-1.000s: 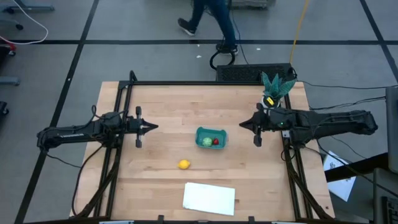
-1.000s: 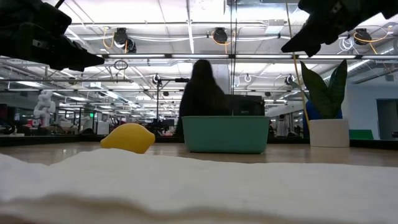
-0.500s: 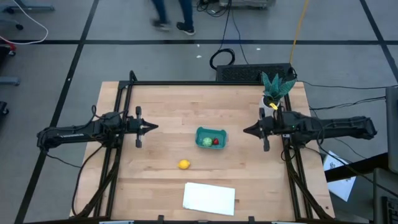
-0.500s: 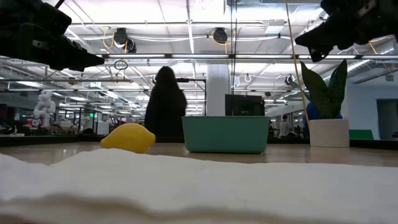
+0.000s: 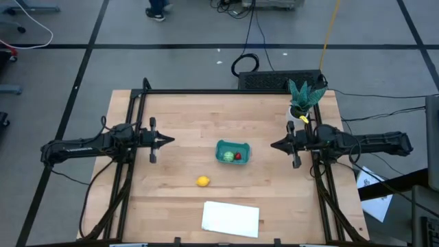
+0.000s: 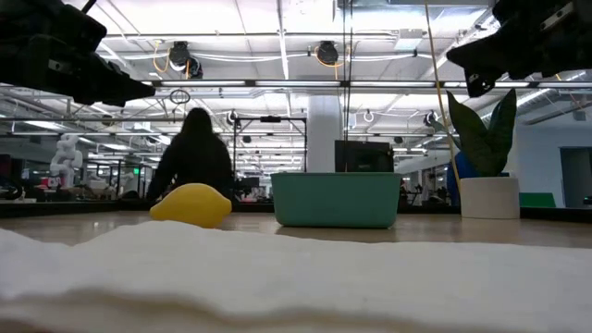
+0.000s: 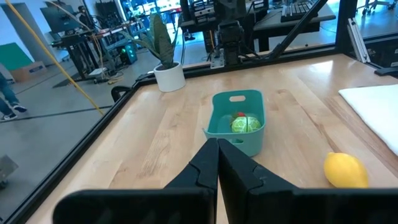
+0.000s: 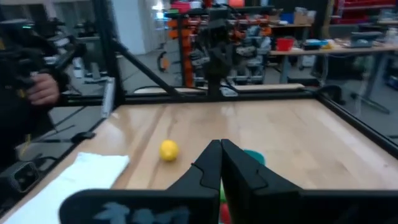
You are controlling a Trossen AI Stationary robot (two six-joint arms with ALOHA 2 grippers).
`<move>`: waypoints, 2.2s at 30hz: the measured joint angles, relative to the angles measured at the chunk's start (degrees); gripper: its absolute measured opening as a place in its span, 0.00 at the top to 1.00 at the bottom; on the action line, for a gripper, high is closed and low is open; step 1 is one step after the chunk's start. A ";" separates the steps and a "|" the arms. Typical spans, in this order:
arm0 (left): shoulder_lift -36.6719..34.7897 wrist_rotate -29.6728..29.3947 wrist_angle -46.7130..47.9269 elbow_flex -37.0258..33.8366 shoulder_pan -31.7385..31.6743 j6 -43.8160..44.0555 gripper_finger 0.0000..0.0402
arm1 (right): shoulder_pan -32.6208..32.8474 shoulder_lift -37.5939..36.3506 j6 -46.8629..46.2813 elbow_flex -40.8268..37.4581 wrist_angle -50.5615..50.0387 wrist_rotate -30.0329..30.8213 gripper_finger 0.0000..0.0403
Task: Pick and placing Produce into tupperware
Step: Put the yellow lemon into the blue bin
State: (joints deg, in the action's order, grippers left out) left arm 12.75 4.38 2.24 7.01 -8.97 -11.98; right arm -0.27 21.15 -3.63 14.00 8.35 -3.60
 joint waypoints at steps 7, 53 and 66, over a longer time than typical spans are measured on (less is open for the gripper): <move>0.00 0.00 0.88 0.00 0.00 -0.14 0.98 | 0.00 -1.28 -0.21 -1.20 0.00 0.14 1.00; -0.02 0.00 2.21 0.00 0.00 1.78 0.98 | 0.00 -6.62 0.48 -10.62 7.70 2.06 1.00; -0.02 0.52 1.66 0.00 0.00 7.63 0.98 | 0.00 -6.62 3.44 -10.69 8.15 2.04 1.00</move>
State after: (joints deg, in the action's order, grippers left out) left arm 12.73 4.90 3.89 7.01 -8.97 -4.35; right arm -0.27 14.52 -0.19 3.30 16.50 -1.56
